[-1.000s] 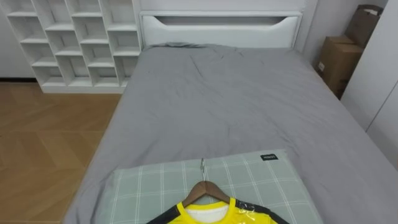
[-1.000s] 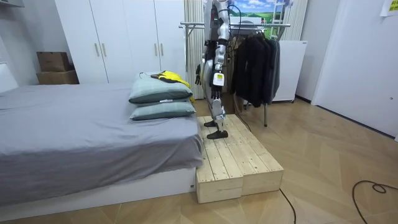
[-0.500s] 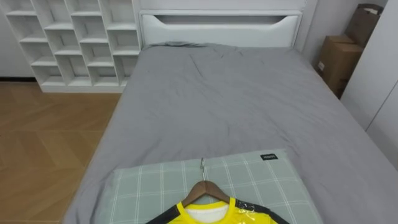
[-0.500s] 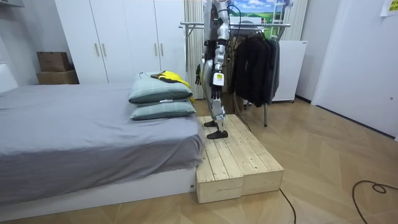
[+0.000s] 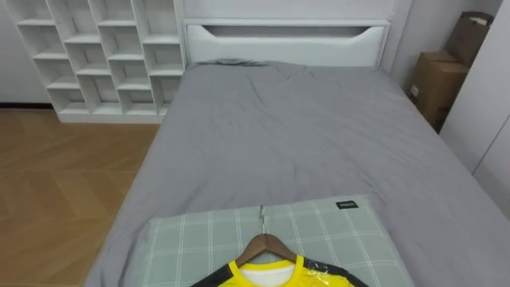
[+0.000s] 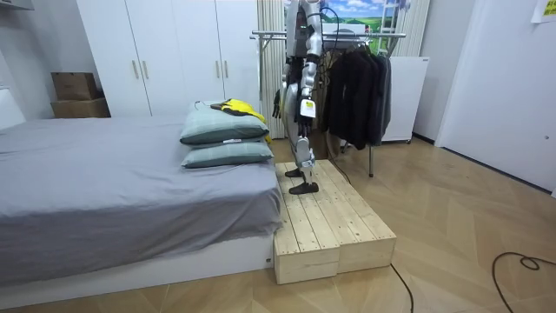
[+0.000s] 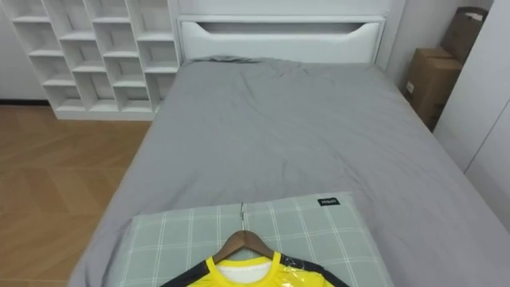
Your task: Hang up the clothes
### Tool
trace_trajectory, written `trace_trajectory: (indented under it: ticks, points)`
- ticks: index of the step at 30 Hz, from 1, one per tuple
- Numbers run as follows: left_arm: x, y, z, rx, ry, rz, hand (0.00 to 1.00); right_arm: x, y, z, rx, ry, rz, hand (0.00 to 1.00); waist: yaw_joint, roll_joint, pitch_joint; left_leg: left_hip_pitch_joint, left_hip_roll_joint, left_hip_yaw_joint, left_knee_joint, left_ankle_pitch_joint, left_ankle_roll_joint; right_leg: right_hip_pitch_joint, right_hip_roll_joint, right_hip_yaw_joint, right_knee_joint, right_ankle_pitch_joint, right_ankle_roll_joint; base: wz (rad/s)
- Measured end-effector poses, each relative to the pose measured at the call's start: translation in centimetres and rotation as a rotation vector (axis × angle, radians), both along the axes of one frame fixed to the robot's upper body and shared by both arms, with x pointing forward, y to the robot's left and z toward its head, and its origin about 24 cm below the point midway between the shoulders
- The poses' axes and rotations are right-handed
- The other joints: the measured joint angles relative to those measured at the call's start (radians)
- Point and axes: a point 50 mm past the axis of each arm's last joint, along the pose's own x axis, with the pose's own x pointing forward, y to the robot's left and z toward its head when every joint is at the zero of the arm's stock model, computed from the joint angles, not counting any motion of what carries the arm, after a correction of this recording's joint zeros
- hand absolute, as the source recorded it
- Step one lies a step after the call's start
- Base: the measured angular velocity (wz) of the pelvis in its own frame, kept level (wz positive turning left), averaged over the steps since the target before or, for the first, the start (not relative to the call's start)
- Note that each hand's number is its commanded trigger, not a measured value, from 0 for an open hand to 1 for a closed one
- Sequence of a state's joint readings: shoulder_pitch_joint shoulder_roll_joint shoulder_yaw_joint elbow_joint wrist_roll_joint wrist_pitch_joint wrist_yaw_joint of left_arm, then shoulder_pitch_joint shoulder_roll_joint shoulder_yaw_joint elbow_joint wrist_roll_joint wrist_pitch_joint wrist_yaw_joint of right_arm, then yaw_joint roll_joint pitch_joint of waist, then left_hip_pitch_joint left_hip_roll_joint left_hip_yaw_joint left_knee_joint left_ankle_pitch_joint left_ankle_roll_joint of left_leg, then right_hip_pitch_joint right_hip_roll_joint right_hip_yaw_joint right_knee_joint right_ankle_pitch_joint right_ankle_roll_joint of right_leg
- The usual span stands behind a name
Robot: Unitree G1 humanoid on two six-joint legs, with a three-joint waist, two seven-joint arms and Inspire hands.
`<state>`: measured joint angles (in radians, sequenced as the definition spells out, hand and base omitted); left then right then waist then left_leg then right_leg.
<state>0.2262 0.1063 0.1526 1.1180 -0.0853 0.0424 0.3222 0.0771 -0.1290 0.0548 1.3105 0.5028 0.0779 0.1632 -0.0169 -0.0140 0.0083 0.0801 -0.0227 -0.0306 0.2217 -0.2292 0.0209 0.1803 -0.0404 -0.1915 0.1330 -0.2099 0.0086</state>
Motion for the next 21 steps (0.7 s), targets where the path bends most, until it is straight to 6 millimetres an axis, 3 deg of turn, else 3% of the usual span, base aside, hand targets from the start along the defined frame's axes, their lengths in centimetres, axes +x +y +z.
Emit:
trace_trajectory:
  ticks: [5,15,21]
  points:
    - [-0.2,1.0,0.4,0.092,0.006,0.054,0.00,-0.1,-0.1,0.0,-0.009,0.010,-0.002,0.00,0.005,0.008,-0.0050,0.003,0.000,-0.002,0.004,0.000,0.000,-0.003,0.000,0.001,0.001,0.001,-0.001,0.00]
    - [1.0,2.6,1.5,0.273,-0.043,0.113,0.00,-0.5,-1.2,0.2,-0.049,0.022,0.013,0.00,0.024,0.031,-0.0045,0.018,0.000,-0.008,-0.008,0.000,0.000,0.013,0.001,0.000,0.003,0.001,-0.001,0.00]
    - [1.3,3.2,2.2,0.391,-0.058,0.149,0.00,-0.6,-1.5,0.2,-0.068,0.024,0.015,0.00,0.020,0.034,-0.0037,0.016,0.000,-0.007,-0.009,0.000,0.000,0.011,0.002,-0.001,0.002,0.001,-0.001,0.00]
